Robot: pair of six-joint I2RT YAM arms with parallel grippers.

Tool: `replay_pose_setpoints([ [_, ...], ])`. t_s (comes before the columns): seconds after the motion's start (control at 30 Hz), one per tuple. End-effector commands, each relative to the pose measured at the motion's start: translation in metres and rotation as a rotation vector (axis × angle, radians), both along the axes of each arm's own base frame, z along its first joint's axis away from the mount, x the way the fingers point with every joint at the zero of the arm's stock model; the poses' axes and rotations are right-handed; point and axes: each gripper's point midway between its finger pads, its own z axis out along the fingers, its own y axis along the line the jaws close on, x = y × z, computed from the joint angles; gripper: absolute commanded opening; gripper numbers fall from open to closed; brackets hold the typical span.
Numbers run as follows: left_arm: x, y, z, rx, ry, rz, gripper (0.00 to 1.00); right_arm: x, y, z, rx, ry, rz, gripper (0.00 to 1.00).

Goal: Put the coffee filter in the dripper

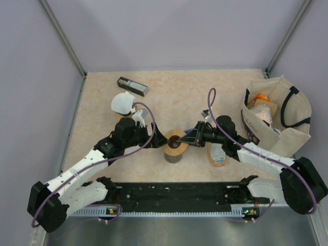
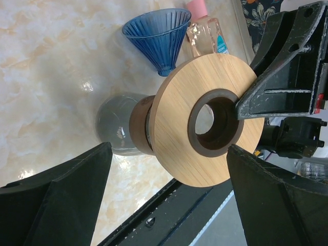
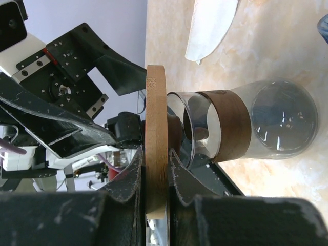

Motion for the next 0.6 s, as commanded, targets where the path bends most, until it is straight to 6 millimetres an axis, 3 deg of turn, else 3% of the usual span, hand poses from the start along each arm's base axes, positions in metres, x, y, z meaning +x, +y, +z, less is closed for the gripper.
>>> replay_pose_setpoints([
  [0.0,0.0043,-0.0112,0.008,-0.041,-0.024,-0.015,0.98,-0.0028,0.0058,0.0138,0.038,-0.057,0.033,0.08],
  [0.13,0.0052,-0.0134,0.0053,-0.031,-0.021,-0.021,0.98,-0.0041,0.0035,0.01,0.024,-0.052,0.029,0.13],
  [0.33,0.0056,-0.0135,0.0013,-0.013,-0.02,-0.017,0.98,-0.0057,0.0012,0.008,-0.002,-0.053,0.029,0.35],
  [0.57,0.0054,-0.0133,-0.0001,-0.004,-0.017,-0.014,0.98,-0.0033,-0.0014,0.0173,-0.041,-0.097,0.029,0.5],
])
